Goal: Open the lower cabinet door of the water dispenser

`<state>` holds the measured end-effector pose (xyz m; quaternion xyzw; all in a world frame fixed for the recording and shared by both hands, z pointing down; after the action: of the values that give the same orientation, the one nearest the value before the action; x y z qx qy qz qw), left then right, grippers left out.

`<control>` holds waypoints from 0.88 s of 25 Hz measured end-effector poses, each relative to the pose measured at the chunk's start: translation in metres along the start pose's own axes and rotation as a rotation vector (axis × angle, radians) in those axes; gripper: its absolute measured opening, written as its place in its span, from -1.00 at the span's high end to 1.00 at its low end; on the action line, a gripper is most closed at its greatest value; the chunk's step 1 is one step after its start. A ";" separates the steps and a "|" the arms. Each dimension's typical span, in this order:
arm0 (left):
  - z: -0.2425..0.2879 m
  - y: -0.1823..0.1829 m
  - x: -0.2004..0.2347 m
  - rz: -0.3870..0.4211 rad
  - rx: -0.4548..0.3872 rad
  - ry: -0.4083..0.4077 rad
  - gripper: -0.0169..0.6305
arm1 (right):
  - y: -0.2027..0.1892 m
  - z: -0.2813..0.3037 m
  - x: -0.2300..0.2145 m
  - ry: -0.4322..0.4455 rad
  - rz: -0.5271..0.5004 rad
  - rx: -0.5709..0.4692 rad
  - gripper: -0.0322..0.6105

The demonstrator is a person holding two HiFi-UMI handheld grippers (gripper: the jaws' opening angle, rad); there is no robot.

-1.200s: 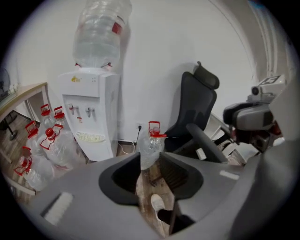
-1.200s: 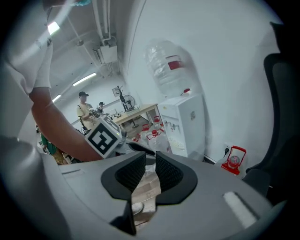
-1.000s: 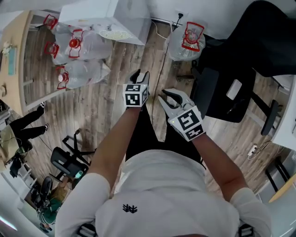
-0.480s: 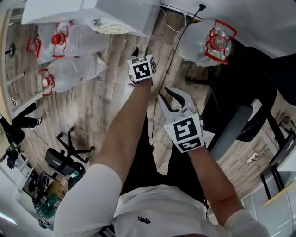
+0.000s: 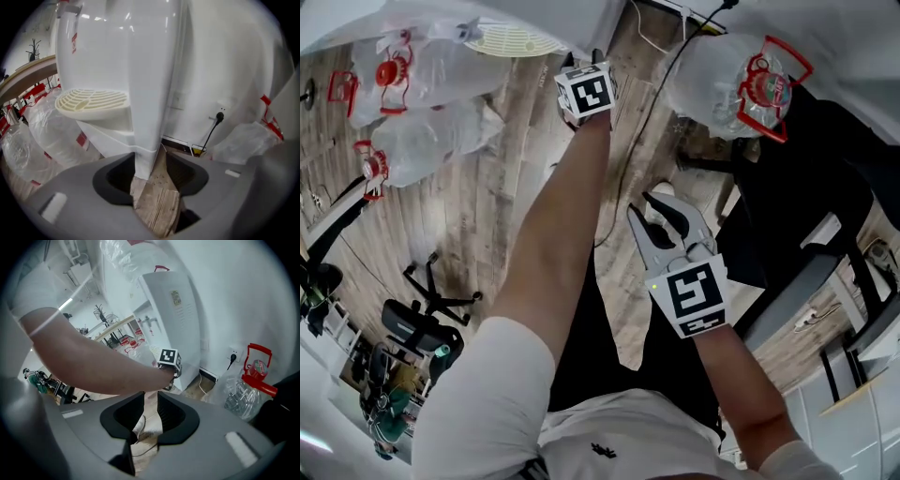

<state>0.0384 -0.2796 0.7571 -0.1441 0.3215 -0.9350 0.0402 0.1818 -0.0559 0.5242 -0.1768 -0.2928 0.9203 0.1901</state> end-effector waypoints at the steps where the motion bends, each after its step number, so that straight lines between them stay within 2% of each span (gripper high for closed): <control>1: 0.001 0.001 0.000 0.011 -0.005 0.002 0.25 | 0.001 0.000 0.003 0.002 -0.005 -0.001 0.69; 3: 0.003 -0.001 0.000 0.017 -0.009 0.012 0.25 | 0.005 0.002 0.007 0.010 -0.016 -0.003 0.69; 7: 0.003 0.000 0.008 -0.053 -0.019 0.042 0.25 | 0.007 0.005 0.013 0.030 -0.028 0.002 0.69; 22: 0.003 0.003 0.015 -0.043 0.014 0.030 0.19 | 0.014 0.014 0.012 0.021 -0.036 -0.027 0.69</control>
<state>0.0247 -0.2867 0.7612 -0.1368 0.3125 -0.9399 0.0165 0.1618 -0.0676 0.5239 -0.1839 -0.3064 0.9106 0.2075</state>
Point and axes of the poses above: the fingertips, and each gripper's own axes: z forward along the fingers, x to its left, y out of its top, the point moved 7 cm from there along -z, backward along the fingers, and after that the axes turned 13 degrees about -y, right-handed, at the moved point
